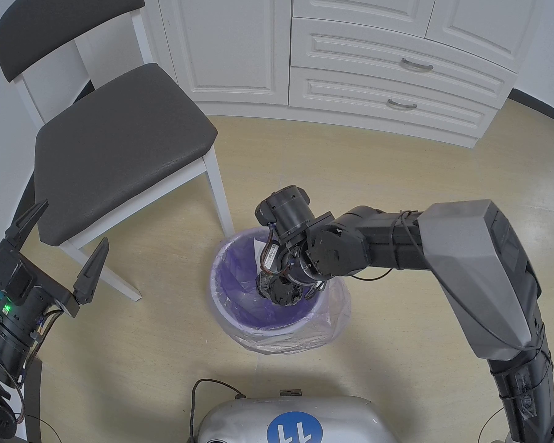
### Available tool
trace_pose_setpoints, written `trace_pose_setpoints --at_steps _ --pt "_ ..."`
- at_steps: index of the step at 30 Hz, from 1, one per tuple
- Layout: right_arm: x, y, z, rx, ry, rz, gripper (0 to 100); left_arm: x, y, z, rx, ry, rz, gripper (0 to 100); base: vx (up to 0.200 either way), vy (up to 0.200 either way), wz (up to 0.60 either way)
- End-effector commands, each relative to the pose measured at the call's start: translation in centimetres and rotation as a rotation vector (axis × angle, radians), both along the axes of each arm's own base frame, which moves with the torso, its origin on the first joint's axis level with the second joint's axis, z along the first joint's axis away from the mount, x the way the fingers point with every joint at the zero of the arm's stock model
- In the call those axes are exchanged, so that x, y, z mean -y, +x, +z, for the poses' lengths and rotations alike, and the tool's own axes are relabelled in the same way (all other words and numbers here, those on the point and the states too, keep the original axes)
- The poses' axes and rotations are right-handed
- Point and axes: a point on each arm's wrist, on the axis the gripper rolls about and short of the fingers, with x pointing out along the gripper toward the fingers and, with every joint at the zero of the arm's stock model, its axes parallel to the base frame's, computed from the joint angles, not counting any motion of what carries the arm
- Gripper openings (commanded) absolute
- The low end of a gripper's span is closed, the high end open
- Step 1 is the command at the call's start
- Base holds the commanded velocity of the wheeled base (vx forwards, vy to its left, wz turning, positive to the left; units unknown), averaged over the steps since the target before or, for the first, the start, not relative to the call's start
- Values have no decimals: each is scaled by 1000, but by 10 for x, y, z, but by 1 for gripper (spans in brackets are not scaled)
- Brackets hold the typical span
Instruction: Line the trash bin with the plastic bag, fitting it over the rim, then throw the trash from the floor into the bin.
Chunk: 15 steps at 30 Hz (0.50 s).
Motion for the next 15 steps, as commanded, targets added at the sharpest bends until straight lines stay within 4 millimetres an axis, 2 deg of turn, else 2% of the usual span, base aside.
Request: trace_pose_setpoints --at_steps 1,4,8,15 --pt "3 -9 20 21 20 10 0 0 -1 1 4 -1 0 100 0 0 0" --pt "6 -21 33 24 23 27 0 0 -1 1 6 -1 2 100 0 0 0" --pt "9 -32 38 15 20 56 0 0 0 1 6 -1 0 100 0 0 0" --pt "9 -24 3 28 43 146 0 0 -1 1 4 -1 0 100 0 0 0"
